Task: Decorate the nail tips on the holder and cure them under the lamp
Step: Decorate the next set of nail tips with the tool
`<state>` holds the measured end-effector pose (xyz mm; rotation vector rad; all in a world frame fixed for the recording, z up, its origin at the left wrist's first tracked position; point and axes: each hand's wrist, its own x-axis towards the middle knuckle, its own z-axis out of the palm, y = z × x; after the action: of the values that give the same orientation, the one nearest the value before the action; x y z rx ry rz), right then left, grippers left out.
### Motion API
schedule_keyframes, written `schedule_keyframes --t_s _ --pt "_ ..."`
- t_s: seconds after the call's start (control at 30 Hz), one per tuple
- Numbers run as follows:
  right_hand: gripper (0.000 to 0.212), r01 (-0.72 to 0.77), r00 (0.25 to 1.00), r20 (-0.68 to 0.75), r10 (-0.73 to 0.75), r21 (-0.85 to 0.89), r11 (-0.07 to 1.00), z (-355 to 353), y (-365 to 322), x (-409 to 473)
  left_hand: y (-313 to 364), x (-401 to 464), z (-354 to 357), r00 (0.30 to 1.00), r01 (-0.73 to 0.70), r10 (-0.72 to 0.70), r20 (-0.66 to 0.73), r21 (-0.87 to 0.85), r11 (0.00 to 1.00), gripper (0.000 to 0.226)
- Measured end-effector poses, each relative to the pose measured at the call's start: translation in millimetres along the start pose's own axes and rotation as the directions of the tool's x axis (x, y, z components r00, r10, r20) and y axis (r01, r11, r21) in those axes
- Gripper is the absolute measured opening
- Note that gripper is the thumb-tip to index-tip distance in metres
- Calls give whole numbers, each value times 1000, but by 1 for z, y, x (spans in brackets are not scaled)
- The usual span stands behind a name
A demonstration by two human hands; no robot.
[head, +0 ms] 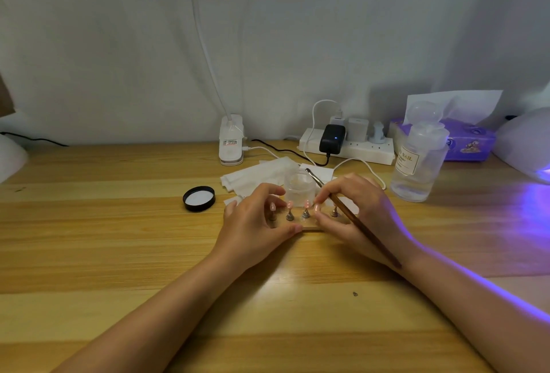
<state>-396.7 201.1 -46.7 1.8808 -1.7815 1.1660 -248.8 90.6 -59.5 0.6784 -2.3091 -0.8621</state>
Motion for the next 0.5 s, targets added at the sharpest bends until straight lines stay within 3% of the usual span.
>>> schedule_keyframes --t_s 0.13,0.33,0.5 --pt "17 -8 996 -92 16 88 996 4 -5 0 1 -1 1 997 -50 56 -61 86 995 51" --pt "21 -92 986 -109 129 295 951 9 -15 0 10 -7 1 943 -284 298 -144 113 952 41" --pt "19 -82 988 -100 120 322 943 10 -24 -1 11 -9 2 902 -374 397 -171 150 915 25"
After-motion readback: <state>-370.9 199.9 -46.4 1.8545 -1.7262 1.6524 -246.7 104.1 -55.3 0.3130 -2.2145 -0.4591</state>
